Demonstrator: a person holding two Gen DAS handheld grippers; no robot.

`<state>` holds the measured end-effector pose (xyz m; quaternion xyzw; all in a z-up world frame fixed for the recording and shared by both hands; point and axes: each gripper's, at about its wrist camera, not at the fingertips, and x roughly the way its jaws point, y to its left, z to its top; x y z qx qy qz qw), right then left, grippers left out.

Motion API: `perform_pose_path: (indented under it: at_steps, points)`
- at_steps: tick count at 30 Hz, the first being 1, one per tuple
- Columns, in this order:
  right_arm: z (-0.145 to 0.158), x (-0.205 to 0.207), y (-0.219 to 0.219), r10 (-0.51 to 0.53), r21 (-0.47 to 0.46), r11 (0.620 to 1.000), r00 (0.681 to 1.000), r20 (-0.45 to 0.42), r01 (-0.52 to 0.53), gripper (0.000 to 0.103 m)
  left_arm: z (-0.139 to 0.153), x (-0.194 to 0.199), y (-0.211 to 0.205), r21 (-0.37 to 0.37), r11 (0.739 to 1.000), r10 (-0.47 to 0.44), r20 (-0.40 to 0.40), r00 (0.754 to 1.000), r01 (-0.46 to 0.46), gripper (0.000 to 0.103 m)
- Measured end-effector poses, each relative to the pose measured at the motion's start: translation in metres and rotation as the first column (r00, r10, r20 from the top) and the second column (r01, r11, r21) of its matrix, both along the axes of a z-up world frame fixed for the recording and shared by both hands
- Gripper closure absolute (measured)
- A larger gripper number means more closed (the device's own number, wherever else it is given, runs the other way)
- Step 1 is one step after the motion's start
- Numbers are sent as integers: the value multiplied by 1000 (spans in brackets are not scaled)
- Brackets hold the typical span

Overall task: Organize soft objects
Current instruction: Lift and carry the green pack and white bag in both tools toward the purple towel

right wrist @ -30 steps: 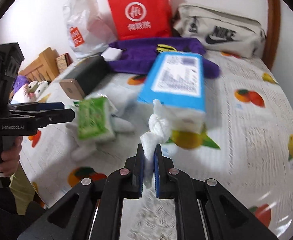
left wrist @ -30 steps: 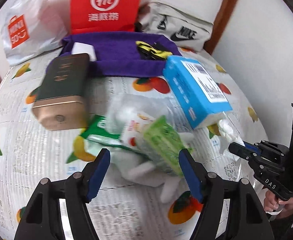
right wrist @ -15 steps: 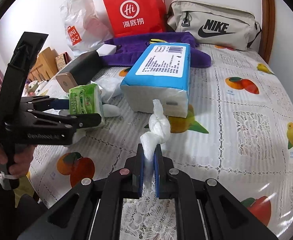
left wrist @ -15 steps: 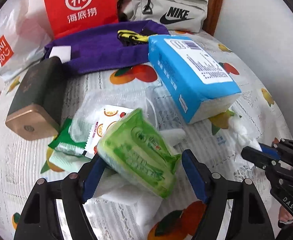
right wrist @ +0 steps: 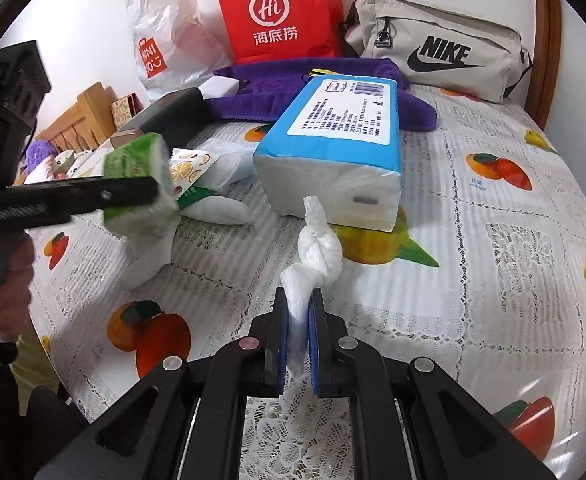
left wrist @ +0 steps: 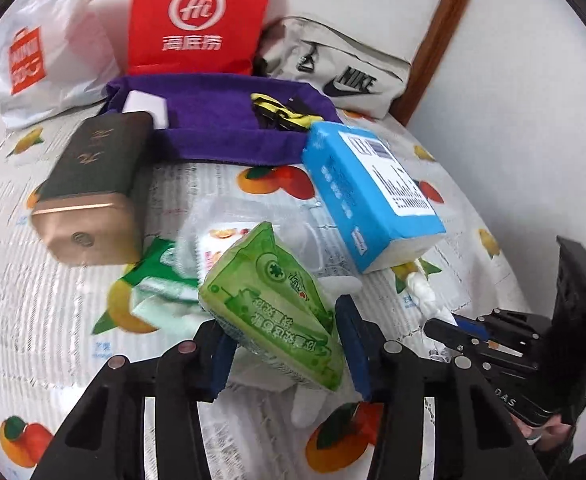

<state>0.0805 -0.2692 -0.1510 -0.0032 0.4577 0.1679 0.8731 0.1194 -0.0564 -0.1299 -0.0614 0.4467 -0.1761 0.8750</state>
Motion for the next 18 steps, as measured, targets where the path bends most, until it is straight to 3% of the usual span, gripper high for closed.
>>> perform_pose_path:
  at_steps: [18]
  points:
    - [12,-2,4,-25,-29,999,1000,-10,25,94,-25,-10,91,4,972,236,-74,969,-236,57]
